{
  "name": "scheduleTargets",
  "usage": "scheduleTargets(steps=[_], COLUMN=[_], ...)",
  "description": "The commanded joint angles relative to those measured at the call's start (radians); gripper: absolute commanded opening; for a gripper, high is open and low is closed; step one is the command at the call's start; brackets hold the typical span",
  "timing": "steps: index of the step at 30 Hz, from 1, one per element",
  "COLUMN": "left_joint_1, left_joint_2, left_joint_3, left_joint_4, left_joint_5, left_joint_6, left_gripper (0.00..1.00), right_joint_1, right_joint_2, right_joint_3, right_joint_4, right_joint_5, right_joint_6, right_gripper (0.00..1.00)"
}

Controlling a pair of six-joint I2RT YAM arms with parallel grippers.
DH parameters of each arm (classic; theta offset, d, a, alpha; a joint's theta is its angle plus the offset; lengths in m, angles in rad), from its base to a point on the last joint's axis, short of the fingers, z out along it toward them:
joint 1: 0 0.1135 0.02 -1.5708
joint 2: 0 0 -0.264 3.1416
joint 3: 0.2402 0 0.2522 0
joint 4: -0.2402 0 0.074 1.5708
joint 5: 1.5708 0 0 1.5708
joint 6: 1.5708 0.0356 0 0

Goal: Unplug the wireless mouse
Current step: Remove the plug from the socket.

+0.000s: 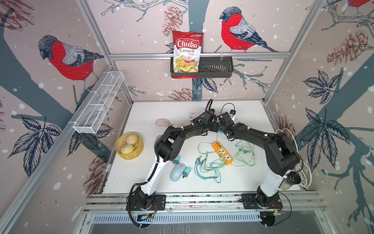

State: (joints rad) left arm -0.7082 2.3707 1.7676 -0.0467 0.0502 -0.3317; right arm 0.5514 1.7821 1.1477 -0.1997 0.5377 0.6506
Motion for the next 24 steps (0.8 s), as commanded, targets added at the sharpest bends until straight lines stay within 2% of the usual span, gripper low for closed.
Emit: scheduleTargets(steps=[1, 4, 7, 12, 14, 16, 17, 20, 24], left_joint_1=[0.000, 0.000, 0.000, 0.005, 0.007, -0.025, -0.037, -0.040, -0.040], left_joint_2=[0.015, 0.001, -0.087, -0.428, -0.560, -0.674, -0.726, -0.835, -0.932], left_joint_3=[-0.003, 0.002, -0.041, -0.305, -0.398, -0.469, -0.495, -0.522, -0.513], left_joint_4=[-0.148, -0.158, -0.136, -0.008, 0.006, 0.046, 0.064, 0.072, -0.044], left_joint_5=[-0.040, -0.038, -0.005, 0.153, 0.213, 0.208, 0.257, 0.451, 0.500], left_joint_6=[0.023, 0.019, 0.030, 0.170, 0.219, 0.295, 0.324, 0.341, 0.425], left_gripper=[0.77, 0.77, 0.79, 0.79, 0.78, 0.78, 0.78, 0.77, 0.74], right_joint_1=[0.012, 0.015, 0.018, 0.017, 0.002, -0.015, -0.019, -0.018, 0.016], right_joint_2=[-0.010, -0.021, -0.075, -0.257, -0.335, -0.394, -0.418, -0.480, -0.597], right_joint_3=[0.018, 0.021, 0.008, -0.040, -0.072, -0.093, -0.102, -0.134, -0.212], right_joint_4=[-0.021, -0.035, -0.039, -0.055, -0.068, -0.107, -0.136, -0.213, -0.243], right_joint_5=[0.065, 0.050, 0.012, -0.136, -0.243, -0.365, -0.423, -0.565, -0.776], right_joint_6=[-0.026, -0.027, -0.046, -0.217, -0.285, -0.341, -0.369, -0.430, -0.488], right_gripper=[0.17, 0.14, 0.10, 0.04, 0.04, 0.06, 0.06, 0.06, 0.07])
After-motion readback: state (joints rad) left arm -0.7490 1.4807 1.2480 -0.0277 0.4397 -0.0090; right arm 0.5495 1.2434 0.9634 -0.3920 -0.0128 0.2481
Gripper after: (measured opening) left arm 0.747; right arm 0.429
